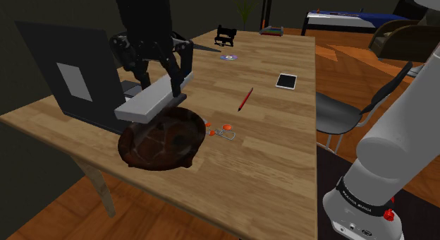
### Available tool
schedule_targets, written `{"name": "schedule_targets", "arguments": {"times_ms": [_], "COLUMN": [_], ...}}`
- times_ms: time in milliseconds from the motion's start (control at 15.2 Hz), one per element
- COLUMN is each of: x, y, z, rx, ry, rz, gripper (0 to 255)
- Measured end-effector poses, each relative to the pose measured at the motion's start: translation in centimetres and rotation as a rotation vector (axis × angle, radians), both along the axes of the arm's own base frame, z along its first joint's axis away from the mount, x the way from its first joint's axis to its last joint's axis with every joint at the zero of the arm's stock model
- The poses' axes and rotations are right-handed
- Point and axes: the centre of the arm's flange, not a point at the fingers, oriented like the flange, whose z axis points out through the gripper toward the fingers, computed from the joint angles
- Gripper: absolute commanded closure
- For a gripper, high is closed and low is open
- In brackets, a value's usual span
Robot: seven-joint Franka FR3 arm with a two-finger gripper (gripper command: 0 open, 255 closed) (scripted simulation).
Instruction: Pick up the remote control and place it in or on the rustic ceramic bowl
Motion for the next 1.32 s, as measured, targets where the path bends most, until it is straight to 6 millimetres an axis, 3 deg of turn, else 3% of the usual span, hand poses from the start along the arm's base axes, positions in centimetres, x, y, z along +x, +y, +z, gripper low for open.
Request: {"name": "schedule_targets", "arguments": {"times_ms": [726,1188,1254,1320], "x": [0.1,0.0,0.0,0.0], "y": [0.2,0.3,0.3,0.3], "z": [-5.7,-6.3,-6.3,-6.3], "rx": [0.001,0.001,0.001,0.001], "ry": [-0.001,-0.001,-0.001,-0.001], "rz": [-0.001,-0.001,-0.001,-0.001], "gripper": [255,255,0,0]}}
